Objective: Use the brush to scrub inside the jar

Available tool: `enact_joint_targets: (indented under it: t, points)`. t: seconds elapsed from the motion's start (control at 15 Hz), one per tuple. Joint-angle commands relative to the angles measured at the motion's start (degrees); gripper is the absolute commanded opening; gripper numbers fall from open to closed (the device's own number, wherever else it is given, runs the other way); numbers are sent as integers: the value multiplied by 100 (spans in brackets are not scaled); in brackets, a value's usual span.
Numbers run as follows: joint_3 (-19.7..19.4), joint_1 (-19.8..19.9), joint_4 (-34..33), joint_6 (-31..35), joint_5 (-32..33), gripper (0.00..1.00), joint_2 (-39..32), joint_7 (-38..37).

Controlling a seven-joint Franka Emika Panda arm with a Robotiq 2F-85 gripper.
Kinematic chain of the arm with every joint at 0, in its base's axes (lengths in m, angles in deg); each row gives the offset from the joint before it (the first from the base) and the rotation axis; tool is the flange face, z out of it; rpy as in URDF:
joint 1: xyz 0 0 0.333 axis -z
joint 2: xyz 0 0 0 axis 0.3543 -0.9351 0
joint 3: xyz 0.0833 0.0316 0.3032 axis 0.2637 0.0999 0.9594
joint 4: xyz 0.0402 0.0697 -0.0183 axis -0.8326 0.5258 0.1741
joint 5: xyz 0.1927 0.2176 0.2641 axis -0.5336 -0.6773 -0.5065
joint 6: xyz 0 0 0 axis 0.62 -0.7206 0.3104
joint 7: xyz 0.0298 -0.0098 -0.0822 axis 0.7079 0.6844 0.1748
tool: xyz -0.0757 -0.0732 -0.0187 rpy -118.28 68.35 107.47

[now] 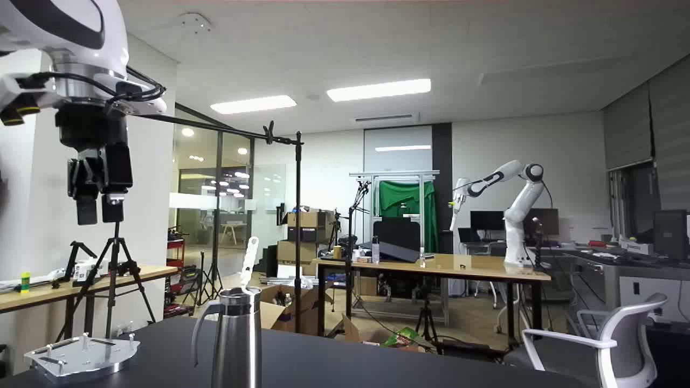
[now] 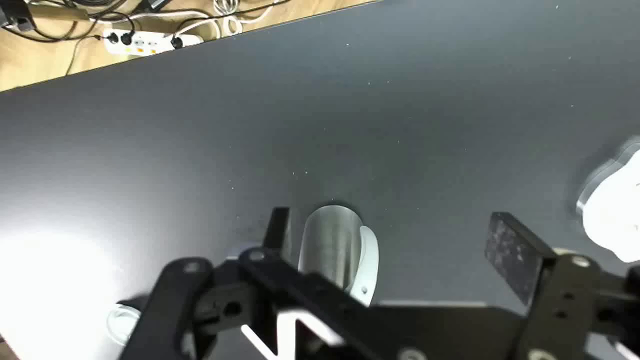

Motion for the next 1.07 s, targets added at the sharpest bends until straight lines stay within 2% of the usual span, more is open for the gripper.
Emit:
enact_joint_targets:
  t: [0.0, 0.6, 1.0]
  points:
    - [-111, -110, -4, -1, 86, 100, -26, -64]
    - [-111, -110, -4, -1, 86, 100, -25, -64]
    - [-419, 627, -878, 79, 765, 100, -1091, -68]
